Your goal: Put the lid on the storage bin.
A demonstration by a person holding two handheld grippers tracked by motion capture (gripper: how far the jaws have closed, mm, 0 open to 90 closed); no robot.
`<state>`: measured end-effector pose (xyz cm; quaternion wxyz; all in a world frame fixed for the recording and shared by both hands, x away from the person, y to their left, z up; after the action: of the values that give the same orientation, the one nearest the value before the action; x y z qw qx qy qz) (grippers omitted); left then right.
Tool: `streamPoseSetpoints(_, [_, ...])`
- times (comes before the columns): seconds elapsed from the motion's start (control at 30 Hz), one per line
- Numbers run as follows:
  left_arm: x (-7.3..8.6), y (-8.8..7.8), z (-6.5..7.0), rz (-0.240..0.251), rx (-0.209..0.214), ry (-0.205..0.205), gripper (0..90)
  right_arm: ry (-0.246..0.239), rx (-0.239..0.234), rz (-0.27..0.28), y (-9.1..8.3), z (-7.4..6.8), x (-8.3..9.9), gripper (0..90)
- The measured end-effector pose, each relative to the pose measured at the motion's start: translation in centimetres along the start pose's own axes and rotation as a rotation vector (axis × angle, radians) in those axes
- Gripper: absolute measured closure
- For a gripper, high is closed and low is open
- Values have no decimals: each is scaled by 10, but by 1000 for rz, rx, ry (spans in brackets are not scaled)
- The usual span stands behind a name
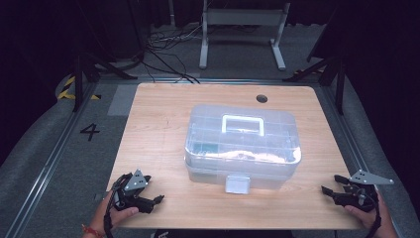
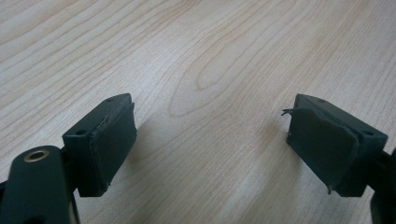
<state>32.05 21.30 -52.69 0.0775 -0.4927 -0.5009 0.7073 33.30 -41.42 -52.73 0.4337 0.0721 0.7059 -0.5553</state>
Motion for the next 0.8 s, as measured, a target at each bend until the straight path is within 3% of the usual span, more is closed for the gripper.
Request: streamPoseSetpoints(0.8, [-1, 2, -2, -9, -18, -16, 99, 7, 10, 2, 0, 0, 0, 278])
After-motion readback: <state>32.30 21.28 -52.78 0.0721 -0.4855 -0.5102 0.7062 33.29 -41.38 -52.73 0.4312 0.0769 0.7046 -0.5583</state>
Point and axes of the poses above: each handheld gripper's, and its own axes: y roughly forward along the jaws, x roughly out of its underside, z roughly to its right, the point moved 6 cm from there along y, roughly forward along the jaws, and after that the axes turned 5 degrees about -z, right-handed, at the moved point
